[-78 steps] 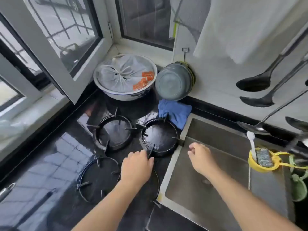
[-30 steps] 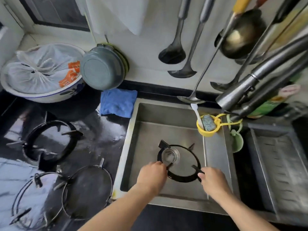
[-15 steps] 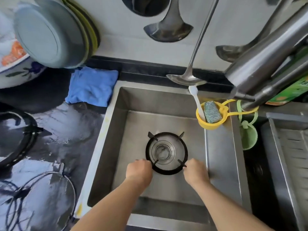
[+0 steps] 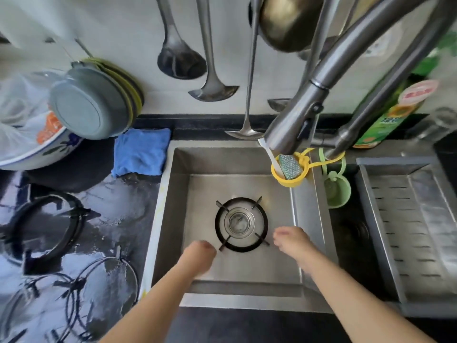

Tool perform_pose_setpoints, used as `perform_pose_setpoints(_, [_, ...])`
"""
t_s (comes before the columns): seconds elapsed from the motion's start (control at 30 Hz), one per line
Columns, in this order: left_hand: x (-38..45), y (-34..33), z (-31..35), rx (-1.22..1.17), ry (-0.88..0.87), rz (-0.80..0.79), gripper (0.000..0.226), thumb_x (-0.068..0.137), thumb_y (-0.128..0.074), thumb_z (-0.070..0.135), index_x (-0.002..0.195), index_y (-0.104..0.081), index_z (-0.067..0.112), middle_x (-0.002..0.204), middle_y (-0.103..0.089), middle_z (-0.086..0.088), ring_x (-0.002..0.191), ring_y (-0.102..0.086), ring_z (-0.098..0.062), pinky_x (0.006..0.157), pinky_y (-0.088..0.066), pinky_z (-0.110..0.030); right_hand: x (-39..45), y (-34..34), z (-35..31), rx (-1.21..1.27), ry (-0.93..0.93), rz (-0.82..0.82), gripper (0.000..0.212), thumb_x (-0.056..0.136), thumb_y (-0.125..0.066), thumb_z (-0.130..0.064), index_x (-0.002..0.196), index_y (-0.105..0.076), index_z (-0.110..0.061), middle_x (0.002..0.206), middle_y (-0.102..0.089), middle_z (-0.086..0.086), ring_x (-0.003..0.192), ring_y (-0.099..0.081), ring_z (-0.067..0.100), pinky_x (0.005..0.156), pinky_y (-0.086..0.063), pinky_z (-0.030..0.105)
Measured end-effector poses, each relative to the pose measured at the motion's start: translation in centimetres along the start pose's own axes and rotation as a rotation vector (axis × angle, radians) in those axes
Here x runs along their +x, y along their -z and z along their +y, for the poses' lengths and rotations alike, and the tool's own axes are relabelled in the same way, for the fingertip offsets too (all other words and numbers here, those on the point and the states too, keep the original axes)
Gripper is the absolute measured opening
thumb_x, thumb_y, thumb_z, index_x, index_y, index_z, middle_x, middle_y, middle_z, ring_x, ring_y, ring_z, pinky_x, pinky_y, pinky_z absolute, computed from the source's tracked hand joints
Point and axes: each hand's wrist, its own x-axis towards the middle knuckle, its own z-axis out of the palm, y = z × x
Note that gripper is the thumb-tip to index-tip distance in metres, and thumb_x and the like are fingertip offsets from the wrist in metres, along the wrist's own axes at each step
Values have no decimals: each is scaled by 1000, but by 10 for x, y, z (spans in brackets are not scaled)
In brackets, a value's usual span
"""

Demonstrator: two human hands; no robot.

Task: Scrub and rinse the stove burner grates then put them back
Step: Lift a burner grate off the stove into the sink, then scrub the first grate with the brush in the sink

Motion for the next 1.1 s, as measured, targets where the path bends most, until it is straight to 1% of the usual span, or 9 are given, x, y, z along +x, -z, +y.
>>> perform_pose_setpoints(0.1, [-50,8,19,-567,48,-45,18,100,-55,12,104,-70,4,84,-72,-10,72,-61,-24,59,-45,-28,-62,45,-12,772,-61,-216,42,106,-46,-35,120,-60,2,119,-69,22,113,-67,32,101,-50,44])
perform_pose_setpoints(0.2, [-85,-3,53,-860,36,-102,17,98,-61,14,108,-71,5,91,-75,-13,79,-65,-28,70,-49,-34,-110,85,-23,1028,-13,-291,61,107,-29,-48,127,-58,2,125,-67,22,117,-66,35,107,-44,49])
perform_pose_setpoints(0.3, [-102,-22,86,-1008,26,-189,20,98,-60,14,109,-72,3,94,-75,-14,80,-68,-29,76,-52,-38,-126,108,-24,1073,5,-262,66,106,-26,-51,131,-57,2,127,-67,22,117,-66,35,107,-45,48])
perform_pose_setpoints(0.4, [-106,-48,128,-1051,-3,-223,20,98,-60,16,108,-71,4,90,-73,-12,73,-67,-27,68,-51,-35,-130,136,-18,1107,43,-298,64,106,-30,-50,130,-58,2,127,-66,22,118,-65,35,109,-43,49])
perform_pose_setpoints(0.6, [-53,-60,211,-980,-86,134,16,99,-60,18,98,-71,7,74,-69,-6,64,-59,-21,58,-47,-28,-110,175,-7,1122,108,-274,33,99,-57,-20,123,-65,0,117,-71,18,105,-69,29,102,-49,43])
perform_pose_setpoints(0.73, [-5,-42,250,-898,-102,385,23,95,-69,20,114,-73,8,97,-71,-11,84,-62,-24,76,-53,-31,-92,187,1,1075,133,-220,20,93,-61,-7,112,-67,-4,89,-67,9,80,-65,19,85,-52,35])
perform_pose_setpoints(0.87, [35,-32,272,-926,-78,378,37,98,-68,29,128,-67,9,110,-67,-9,97,-59,-25,87,-47,-34,-79,190,21,1035,120,-186,13,91,-63,-3,104,-67,-5,76,-62,6,71,-57,16,77,-47,32])
perform_pose_setpoints(0.97, [50,-30,276,-928,-75,365,32,96,-71,24,125,-69,11,120,-69,-10,105,-61,-27,94,-49,-36,-78,195,35,1023,105,-179,20,84,-66,-4,104,-67,-3,76,-62,6,69,-56,15,77,-47,32])
perform_pose_setpoints(1.1, [22,-34,267,-908,-163,494,29,97,-70,24,124,-70,13,114,-70,-4,104,-62,-21,89,-44,-30,-78,196,39,1045,78,-169,22,83,-64,-1,105,-66,-2,75,-62,7,68,-56,16,75,-47,32])
